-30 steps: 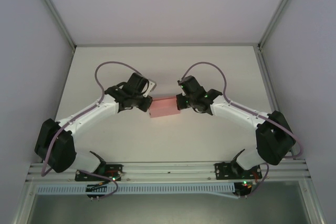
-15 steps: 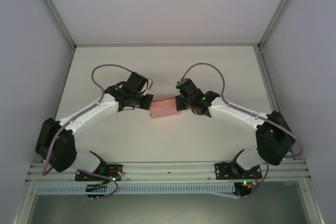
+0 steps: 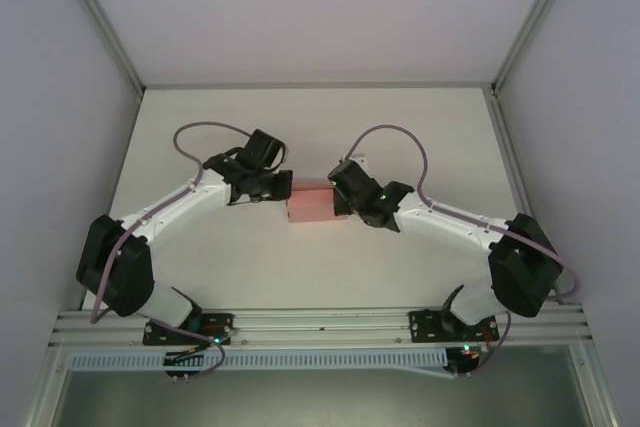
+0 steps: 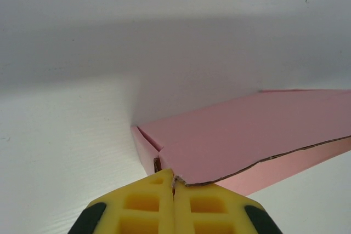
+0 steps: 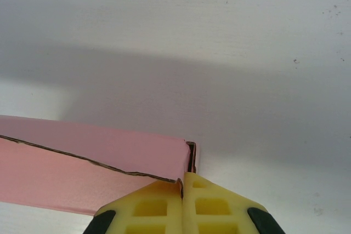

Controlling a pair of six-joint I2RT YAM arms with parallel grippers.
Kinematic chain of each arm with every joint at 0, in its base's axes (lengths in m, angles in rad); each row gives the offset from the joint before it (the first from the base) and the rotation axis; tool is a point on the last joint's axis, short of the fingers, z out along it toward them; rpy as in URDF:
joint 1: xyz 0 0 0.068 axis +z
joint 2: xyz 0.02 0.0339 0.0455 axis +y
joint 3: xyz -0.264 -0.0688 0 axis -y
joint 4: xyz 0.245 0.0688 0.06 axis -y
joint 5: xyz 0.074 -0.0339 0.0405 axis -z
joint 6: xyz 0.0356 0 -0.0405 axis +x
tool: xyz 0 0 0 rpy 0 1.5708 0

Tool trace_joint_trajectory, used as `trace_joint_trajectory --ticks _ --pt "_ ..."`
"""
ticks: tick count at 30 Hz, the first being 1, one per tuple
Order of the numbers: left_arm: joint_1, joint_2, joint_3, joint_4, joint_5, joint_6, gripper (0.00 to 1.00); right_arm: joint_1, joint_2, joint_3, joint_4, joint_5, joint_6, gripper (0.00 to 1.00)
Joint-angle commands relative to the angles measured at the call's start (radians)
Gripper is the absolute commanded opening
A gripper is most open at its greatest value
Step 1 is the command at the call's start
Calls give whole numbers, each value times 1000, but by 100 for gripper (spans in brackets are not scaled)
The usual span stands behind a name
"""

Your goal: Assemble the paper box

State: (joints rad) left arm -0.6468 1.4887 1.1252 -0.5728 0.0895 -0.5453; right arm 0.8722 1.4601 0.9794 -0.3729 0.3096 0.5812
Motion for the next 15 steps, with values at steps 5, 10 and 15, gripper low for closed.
trace_joint_trajectory --ticks 5,10,15 --pt "-33 0 -89 27 19 45 0 31 -1 -61 -16 -76 -1 0" --pt "-77 -85 -230 133 -30 85 0 36 -37 -152 107 -67 -45 0" --pt "-121 -94 -334 195 -68 79 0 47 -39 -195 182 -75 -95 0"
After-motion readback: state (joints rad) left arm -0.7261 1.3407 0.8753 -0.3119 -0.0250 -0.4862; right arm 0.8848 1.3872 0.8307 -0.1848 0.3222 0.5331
